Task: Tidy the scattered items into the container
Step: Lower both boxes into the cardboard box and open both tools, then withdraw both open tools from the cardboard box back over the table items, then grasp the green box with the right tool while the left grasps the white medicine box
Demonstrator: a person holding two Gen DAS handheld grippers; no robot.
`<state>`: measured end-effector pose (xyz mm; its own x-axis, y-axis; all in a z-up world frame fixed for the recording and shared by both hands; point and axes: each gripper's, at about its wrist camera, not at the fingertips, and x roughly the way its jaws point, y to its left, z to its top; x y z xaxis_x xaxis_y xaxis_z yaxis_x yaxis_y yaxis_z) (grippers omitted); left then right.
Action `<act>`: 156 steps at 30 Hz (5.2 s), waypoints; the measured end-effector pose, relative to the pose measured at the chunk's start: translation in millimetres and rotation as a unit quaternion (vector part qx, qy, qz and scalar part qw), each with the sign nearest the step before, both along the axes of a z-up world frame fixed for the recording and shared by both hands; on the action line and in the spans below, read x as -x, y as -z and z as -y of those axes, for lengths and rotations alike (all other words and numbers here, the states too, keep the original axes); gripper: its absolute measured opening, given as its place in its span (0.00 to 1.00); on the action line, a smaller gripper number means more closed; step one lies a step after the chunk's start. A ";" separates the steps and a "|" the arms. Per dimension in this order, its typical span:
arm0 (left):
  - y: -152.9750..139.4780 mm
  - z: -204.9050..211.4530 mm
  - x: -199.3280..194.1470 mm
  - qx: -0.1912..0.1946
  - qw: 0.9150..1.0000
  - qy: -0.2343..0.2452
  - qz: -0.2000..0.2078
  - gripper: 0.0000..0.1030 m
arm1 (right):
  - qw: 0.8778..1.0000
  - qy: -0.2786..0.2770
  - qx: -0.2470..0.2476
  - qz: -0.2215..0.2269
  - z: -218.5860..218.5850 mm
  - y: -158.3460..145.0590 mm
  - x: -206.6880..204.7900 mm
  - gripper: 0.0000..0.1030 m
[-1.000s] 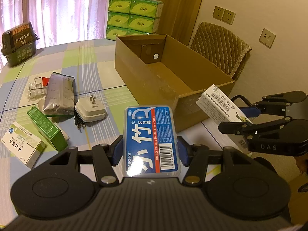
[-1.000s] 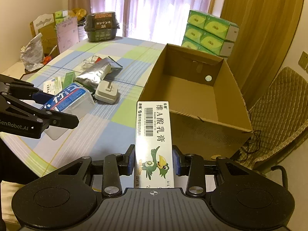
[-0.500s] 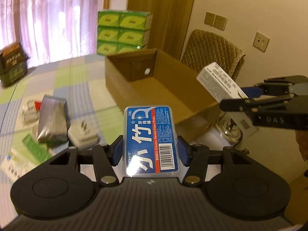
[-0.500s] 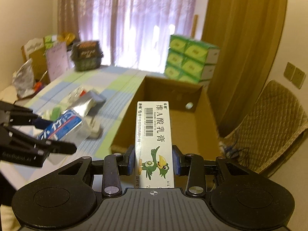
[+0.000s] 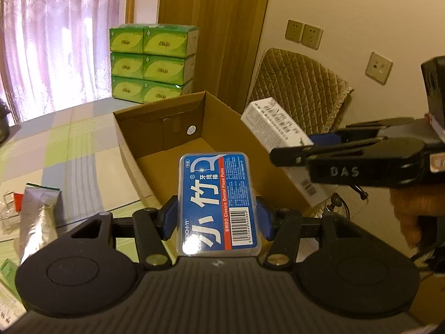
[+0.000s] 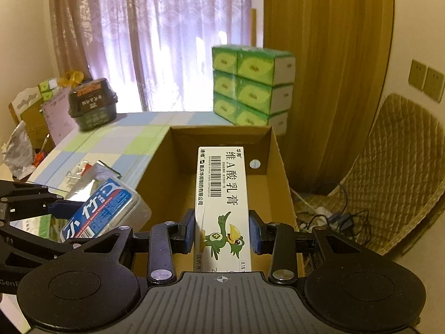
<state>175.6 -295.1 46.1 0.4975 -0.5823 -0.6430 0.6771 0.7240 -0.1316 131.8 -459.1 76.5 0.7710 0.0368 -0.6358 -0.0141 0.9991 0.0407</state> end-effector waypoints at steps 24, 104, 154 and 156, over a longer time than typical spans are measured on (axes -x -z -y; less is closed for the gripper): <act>26.5 7.5 -21.2 -0.016 0.999 -0.039 -0.005 0.61 | 0.999 0.002 -0.005 -0.036 15.2 41.7 -34.4 0.39; 58.4 -305.8 75.4 -0.087 0.973 -0.216 -0.003 0.96 | 0.984 -0.175 -0.022 -0.023 -223.6 42.3 26.5 0.77; 132.5 -328.4 -49.7 -0.087 0.963 -0.239 -0.088 0.80 | 0.949 -0.273 -0.039 -0.152 -271.7 133.0 -57.0 0.32; 135.8 -327.1 -52.8 -0.092 0.961 -0.243 -0.091 0.74 | 0.955 -0.255 -0.040 -0.147 -262.4 133.4 -52.3 0.32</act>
